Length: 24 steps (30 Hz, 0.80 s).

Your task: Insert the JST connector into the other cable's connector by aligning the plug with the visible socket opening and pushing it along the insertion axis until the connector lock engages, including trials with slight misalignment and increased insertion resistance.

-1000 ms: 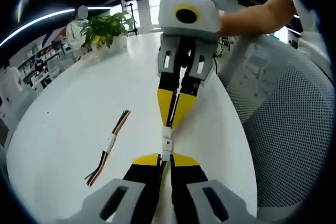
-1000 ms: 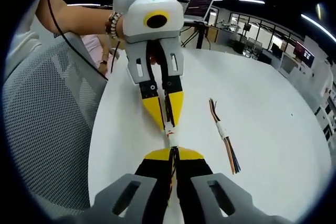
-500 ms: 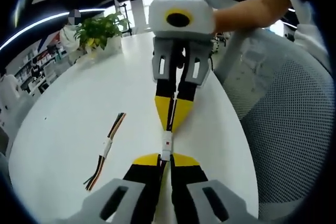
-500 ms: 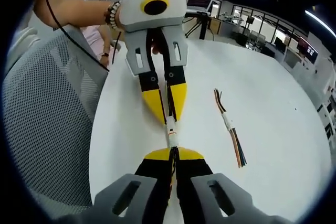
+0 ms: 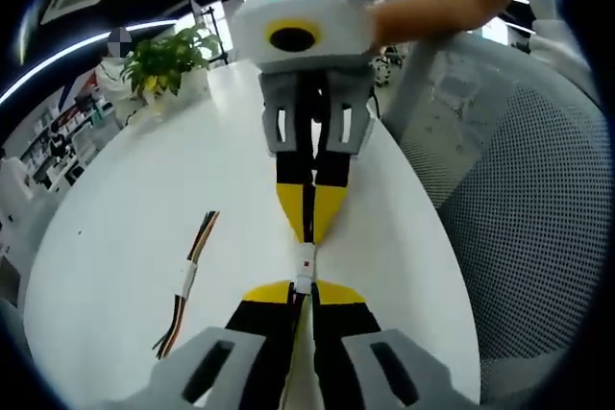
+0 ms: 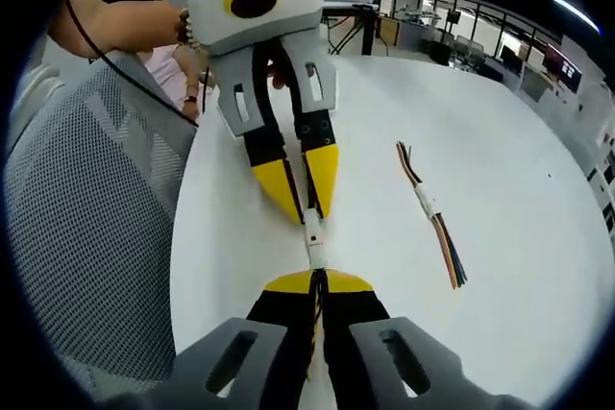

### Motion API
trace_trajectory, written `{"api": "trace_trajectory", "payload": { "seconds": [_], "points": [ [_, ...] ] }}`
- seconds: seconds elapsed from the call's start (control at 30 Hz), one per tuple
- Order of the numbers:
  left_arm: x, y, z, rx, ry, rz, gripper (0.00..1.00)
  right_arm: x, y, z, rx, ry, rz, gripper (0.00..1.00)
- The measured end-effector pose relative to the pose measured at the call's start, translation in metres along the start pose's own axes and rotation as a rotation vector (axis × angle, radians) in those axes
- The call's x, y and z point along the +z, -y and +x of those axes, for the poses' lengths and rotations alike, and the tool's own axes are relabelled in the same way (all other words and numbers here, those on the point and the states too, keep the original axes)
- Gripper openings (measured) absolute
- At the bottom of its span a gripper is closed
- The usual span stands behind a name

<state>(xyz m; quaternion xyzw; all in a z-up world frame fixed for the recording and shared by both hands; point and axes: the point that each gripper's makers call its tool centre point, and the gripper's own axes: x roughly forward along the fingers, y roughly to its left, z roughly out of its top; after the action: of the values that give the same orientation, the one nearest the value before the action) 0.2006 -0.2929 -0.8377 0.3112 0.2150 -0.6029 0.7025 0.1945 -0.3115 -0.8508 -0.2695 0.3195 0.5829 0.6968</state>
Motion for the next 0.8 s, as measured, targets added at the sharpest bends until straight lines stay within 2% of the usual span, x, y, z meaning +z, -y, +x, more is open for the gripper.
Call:
{"api": "trace_trajectory", "payload": {
  "seconds": [0.2,0.47,0.8],
  "points": [
    [-0.0029,0.0021,0.0040,-0.002,-0.021,0.057,0.00,-0.0026,-0.0007,0.0010,0.005,-0.013,0.010,0.00],
    [-0.0038,0.0013,0.0040,-0.003,-0.011,0.044,0.00,-0.0028,-0.0007,0.0010,0.015,-0.008,0.040,0.00],
    [-0.0006,0.0047,0.0085,-0.023,-0.002,0.044,0.00,-0.0011,-0.0047,0.0024,0.030,-0.004,0.021,0.00]
  ]
}}
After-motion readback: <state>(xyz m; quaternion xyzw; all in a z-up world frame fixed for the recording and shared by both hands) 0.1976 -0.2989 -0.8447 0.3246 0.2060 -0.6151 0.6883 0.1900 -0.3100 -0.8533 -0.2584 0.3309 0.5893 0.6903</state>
